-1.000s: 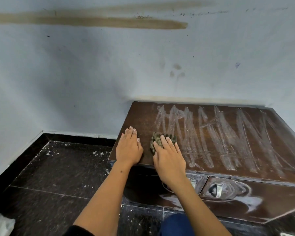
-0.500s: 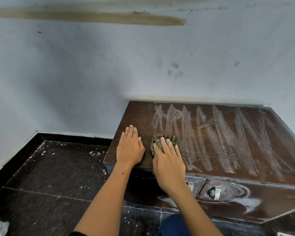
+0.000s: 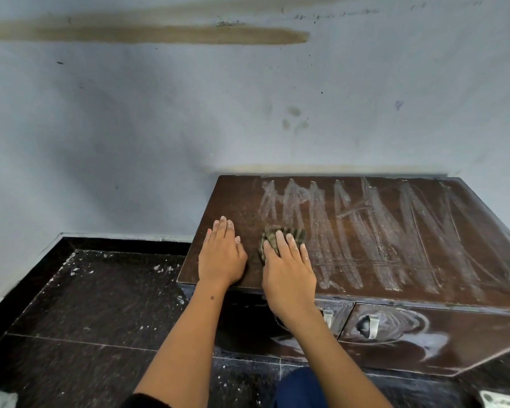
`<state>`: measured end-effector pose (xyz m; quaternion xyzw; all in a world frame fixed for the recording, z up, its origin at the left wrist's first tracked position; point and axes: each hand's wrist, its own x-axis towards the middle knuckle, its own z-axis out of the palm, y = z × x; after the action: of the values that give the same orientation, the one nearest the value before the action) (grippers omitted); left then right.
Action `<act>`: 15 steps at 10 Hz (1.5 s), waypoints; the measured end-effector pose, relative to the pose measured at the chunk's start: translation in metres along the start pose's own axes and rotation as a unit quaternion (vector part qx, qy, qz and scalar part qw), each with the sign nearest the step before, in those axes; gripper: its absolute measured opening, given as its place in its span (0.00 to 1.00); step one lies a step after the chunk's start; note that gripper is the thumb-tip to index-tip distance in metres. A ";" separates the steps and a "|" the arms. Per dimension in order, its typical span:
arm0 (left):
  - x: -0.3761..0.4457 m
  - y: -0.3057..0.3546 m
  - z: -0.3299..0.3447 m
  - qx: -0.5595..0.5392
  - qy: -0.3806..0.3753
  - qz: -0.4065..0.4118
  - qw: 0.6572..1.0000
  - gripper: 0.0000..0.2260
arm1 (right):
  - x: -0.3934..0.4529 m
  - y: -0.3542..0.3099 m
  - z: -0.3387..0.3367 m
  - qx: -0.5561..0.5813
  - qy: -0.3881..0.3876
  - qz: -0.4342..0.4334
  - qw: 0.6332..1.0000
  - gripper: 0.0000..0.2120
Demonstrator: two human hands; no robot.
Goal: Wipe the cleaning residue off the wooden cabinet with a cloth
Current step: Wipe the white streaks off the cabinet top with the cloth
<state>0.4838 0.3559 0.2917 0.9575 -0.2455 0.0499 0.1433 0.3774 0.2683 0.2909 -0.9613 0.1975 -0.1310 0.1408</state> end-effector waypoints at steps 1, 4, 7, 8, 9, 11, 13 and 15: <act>-0.001 0.000 0.000 0.001 -0.002 0.005 1.000 0.23 | 0.049 -0.002 -0.001 0.004 -0.035 0.009 0.999 0.22; -0.001 0.001 -0.001 0.003 0.006 0.007 1.000 0.23 | 0.025 -0.002 0.002 0.018 0.006 0.010 1.000 0.23; -0.001 0.000 0.003 0.006 0.004 0.011 1.000 0.23 | 0.084 -0.011 0.007 0.005 -0.043 0.025 0.999 0.23; -0.003 -0.001 0.001 0.008 0.000 0.012 1.000 0.23 | 0.107 -0.012 0.003 0.002 -0.070 0.030 0.997 0.23; -0.001 0.001 0.000 0.008 0.002 0.009 1.000 0.23 | 0.084 -0.008 0.004 0.015 -0.044 0.024 0.999 0.24; 0.002 0.003 0.000 0.015 -0.002 0.007 1.000 0.23 | 0.066 -0.012 0.013 0.018 -0.010 0.035 0.999 0.24; -0.002 0.002 0.001 0.013 -0.012 0.009 1.000 0.23 | 0.156 -0.006 0.014 -0.003 -0.067 0.059 0.996 0.23; -0.003 0.002 0.000 0.005 -0.007 0.012 1.000 0.23 | 0.154 -0.003 0.015 -0.002 -0.053 0.060 0.997 0.24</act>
<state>0.4800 0.3557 0.2919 0.9555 -0.2576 0.0466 0.1363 0.5192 0.2103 0.3085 -0.9536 0.2472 -0.0709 0.1566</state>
